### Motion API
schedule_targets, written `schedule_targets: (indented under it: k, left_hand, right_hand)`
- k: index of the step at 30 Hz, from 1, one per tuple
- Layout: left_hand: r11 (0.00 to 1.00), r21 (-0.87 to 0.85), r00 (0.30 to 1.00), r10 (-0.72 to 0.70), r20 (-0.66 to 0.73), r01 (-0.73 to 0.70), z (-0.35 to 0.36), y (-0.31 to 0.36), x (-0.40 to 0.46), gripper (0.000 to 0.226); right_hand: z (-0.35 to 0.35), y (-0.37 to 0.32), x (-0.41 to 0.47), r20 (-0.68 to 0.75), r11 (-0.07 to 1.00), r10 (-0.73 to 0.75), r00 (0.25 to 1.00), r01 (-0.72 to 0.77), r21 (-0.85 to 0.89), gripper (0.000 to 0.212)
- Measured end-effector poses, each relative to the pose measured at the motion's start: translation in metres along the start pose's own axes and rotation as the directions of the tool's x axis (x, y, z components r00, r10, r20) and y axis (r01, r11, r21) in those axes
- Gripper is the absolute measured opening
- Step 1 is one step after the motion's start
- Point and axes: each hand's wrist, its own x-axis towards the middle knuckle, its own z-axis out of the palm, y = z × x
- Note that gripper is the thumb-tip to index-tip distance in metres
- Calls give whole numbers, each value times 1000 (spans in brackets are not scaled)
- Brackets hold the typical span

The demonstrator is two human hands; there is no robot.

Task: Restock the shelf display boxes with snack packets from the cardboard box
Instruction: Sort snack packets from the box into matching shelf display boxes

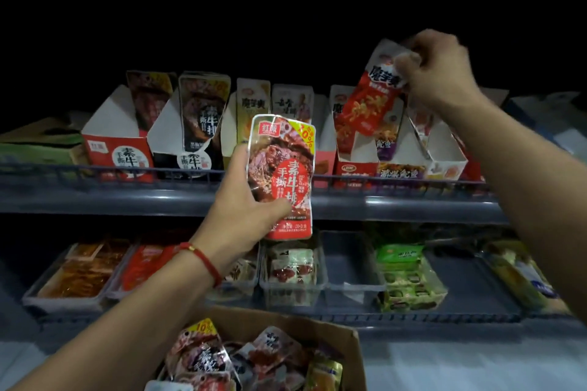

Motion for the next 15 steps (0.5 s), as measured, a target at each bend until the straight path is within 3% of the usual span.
schedule_targets:
  k: [4,8,15]
  left_hand:
    - [1000,15,999,-23,-28,23,-1,0,3,61]
    - [998,9,996,-55,-70,56,-2,-4,5,62]
    - [995,18,989,-95,-109,98,-9,-17,7,69]
  right_hand:
    - [37,7,30,81,987,78,994,-66,-148,34]
    - [68,11,28,231,974,73,970,-19,-227,27]
    - [88,14,28,287,895,52,956,83,-437,36]
